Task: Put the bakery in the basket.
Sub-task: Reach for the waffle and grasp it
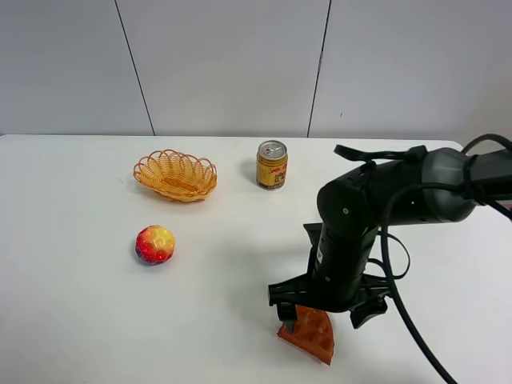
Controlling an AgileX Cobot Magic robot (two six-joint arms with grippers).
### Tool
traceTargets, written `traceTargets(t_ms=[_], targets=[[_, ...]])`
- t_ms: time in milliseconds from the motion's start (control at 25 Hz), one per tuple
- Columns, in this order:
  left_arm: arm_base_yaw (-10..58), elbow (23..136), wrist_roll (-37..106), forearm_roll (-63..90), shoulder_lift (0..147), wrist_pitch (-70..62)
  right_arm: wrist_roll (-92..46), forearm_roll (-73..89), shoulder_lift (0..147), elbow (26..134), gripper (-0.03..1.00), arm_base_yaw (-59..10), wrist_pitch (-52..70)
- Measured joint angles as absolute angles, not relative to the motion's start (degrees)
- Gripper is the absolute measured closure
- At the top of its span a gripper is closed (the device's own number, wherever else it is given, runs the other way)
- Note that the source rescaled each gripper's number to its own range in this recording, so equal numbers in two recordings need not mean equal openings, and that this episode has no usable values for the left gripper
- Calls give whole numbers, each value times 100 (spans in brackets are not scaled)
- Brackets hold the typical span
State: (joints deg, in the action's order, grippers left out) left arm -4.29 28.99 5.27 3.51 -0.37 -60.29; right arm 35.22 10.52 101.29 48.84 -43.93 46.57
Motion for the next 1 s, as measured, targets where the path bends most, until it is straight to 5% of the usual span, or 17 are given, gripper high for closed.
traceTargets(t_ms=[1000], targets=[[-429,2899,527,351,-37,-6029,3699,1008,10407,4805,-3,-4393,3430]])
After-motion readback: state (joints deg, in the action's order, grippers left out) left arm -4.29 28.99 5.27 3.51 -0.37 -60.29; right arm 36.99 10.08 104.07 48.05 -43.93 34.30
